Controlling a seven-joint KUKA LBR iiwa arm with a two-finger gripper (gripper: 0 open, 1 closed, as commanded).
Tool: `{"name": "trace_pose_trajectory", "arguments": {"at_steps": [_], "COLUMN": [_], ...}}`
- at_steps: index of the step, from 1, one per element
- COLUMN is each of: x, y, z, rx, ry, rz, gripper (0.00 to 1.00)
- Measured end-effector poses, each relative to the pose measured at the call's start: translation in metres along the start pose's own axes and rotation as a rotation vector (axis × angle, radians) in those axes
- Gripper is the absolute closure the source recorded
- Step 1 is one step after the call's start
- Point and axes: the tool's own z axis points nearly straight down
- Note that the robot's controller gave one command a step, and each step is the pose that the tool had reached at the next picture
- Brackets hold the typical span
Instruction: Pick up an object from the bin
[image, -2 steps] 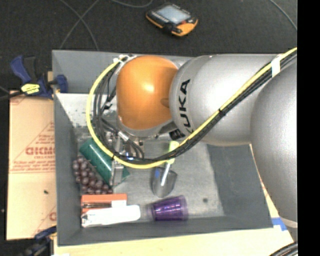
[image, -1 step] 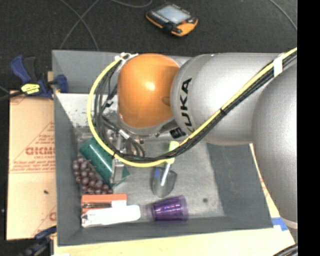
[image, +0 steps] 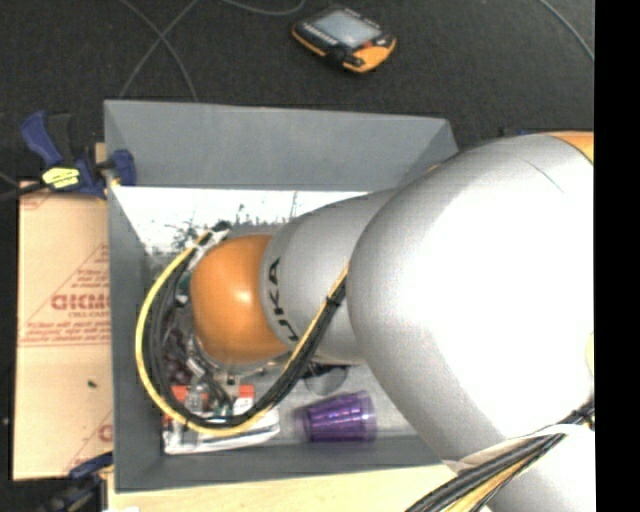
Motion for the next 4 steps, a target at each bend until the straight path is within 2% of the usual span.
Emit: {"name": "trace_pose_trajectory", "arguments": {"at_steps": [1,2,3,4], "x": [-0.031,-0.025,0.002,-0.008], "y": [0.011,-0.001,0.007,-0.004], "z": [-0.082,-0.026,0.001,-0.002], "rx": [0.0,0.005,-0.004,-0.011], "ry": [-0.007,0.007,-0.009,-0.004], "rz": [-0.001,0.203,0.355,0.626], "gripper": [0.0,0.0,0.0,1.0]}}
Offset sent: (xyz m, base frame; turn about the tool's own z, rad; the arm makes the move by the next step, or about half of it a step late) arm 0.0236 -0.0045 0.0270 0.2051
